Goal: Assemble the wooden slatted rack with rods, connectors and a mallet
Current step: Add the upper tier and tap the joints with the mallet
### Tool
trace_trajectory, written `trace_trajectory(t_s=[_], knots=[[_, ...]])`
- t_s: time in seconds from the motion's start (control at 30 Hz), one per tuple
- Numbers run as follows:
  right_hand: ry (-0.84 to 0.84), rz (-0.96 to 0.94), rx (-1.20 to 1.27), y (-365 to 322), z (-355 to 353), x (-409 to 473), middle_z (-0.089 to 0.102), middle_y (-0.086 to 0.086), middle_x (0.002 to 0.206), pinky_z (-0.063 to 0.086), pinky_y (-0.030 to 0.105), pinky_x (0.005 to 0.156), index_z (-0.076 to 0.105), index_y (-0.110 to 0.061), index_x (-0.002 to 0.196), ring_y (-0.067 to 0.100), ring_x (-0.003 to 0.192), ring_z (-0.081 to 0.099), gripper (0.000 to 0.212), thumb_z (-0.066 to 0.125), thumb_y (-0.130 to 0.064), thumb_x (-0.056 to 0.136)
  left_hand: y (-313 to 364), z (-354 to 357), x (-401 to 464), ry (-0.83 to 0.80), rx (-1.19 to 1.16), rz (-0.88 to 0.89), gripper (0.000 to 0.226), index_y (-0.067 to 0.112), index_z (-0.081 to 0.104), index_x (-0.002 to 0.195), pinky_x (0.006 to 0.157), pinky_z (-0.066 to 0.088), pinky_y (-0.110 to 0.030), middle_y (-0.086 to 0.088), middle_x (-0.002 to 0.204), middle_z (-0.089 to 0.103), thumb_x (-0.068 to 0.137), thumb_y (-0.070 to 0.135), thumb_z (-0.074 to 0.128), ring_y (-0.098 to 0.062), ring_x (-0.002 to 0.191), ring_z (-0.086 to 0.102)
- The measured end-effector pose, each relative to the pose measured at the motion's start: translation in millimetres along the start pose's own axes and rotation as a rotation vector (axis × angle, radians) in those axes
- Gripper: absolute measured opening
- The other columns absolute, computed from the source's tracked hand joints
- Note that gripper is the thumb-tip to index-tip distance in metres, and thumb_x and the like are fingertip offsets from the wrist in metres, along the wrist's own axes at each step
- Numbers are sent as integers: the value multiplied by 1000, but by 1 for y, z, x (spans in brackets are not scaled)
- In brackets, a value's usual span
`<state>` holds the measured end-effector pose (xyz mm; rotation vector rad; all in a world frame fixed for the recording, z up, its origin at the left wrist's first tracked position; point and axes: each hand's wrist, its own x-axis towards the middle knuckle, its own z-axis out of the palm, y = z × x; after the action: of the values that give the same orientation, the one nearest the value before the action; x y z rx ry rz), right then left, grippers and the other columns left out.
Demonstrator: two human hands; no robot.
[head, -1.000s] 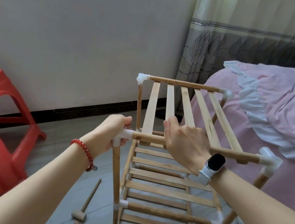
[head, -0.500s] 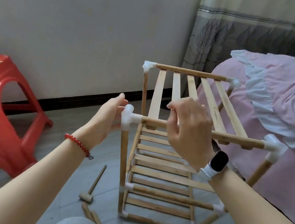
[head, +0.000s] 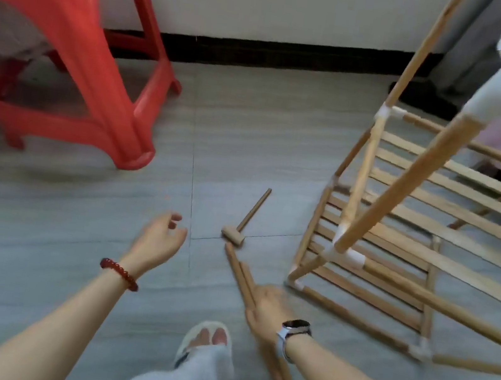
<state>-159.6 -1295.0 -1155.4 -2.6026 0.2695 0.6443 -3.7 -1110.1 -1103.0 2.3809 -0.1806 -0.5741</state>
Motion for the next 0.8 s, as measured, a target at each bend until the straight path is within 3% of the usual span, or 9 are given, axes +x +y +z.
trace_trajectory(t_s=[0.07, 0.13, 0.23, 0.33, 0.47, 0.6, 0.7, 0.8], knots=[[-27, 141, -31, 4, 31, 35, 46, 17, 122, 42, 40, 85, 6, -20, 147, 36, 109, 49, 68, 46, -30, 94, -48, 23, 16, -107, 109, -57, 45, 8, 41, 137, 101, 37, -35, -15, 137, 46, 96, 23, 50, -28, 126, 45], [-28, 266, -56, 9, 49, 50, 43, 16, 128, 41, 40, 90, 16, -14, 143, 35, 114, 47, 54, 41, -22, 96, -79, 44, 19, -209, 176, -111, 51, 9, 34, 143, 108, 30, -35, -17, 145, 36, 96, 24, 49, -30, 134, 36], [-70, 340, -79, 18, 81, 64, 45, 17, 127, 40, 40, 90, 23, -8, 139, 35, 114, 49, 45, 30, -7, 94, -126, 82, 21, -366, 241, -242, 56, 14, 29, 146, 113, 26, -36, -16, 150, 25, 95, 28, 49, -35, 136, 31], [-110, 362, -41, 29, 88, 66, 47, 17, 122, 43, 40, 82, 31, -7, 129, 36, 110, 53, 37, 37, -6, 92, -142, 98, 17, -432, 258, -313, 54, 15, 31, 145, 114, 24, -35, -15, 151, 21, 96, 29, 47, -35, 139, 25], [-176, 220, -51, 38, 71, 63, 54, 15, 114, 36, 34, 66, 35, -11, 119, 36, 98, 58, 29, 44, -19, 94, -131, 94, 26, -339, 124, -304, 46, 9, 39, 140, 110, 28, -33, -16, 146, 31, 96, 22, 48, -32, 134, 34], [-128, 57, 5, 22, 17, 45, 58, 6, 89, 33, 34, 56, 36, -20, 98, 31, 83, 58, 29, 54, -41, 91, -79, 66, 35, -187, 21, -131, 36, 5, 51, 130, 99, 35, -27, -12, 135, 52, 97, 17, 47, -25, 124, 49], [-23, -60, -28, 4, -39, 18, 62, 3, 91, 39, 35, 60, 44, -21, 100, 27, 83, 59, 24, 54, -41, 91, -26, 33, 30, -20, -112, -7, 28, 11, 58, 121, 90, 40, -28, -8, 124, 60, 97, 15, 46, -24, 113, 56], [116, -163, -22, -18, -102, -27, 64, -2, 89, 48, 38, 69, 48, -27, 101, 21, 81, 60, 21, 54, -43, 90, 39, -20, 16, 149, -279, 205, 18, 21, 59, 104, 91, 48, -41, -6, 107, 64, 95, 10, 48, -29, 102, 62]])
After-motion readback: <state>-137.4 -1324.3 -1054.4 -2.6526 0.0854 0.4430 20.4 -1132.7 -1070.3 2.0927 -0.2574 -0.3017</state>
